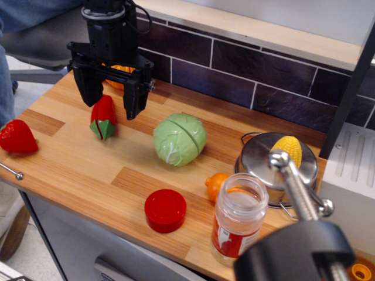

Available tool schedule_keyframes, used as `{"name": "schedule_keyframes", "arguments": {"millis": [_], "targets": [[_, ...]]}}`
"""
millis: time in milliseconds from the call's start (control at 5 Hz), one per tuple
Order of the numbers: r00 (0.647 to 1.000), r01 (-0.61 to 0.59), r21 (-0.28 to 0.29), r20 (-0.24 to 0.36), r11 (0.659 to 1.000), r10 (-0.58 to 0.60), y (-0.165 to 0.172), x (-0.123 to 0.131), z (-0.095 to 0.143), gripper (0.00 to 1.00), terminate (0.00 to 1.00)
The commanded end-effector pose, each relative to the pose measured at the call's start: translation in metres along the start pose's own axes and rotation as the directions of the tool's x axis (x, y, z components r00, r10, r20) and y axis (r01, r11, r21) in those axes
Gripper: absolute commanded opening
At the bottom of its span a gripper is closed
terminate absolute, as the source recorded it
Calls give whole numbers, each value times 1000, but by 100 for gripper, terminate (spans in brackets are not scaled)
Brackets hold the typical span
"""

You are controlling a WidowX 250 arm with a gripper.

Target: Put cap on container

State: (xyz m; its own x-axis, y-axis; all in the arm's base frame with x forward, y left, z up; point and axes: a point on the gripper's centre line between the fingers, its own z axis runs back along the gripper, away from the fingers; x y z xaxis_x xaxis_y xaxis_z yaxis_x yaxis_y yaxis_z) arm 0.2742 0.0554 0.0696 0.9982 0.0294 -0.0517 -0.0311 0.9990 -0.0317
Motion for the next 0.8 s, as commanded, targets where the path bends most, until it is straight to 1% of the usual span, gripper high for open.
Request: {"name": "schedule_keyframes", "arguments": {"millis": [0,200,400,600], "targets": [[1000,0,0,0,1000,0,0,0,0,100,0],[1000,12,-15,-23,1000,-13,-18,-20,0,100,0],[999,-9,-52,-36,999,7,-47,-39,0,100,0],[999,-22,-79,-27,997,20,-71,-47,-8,100,0]]}}
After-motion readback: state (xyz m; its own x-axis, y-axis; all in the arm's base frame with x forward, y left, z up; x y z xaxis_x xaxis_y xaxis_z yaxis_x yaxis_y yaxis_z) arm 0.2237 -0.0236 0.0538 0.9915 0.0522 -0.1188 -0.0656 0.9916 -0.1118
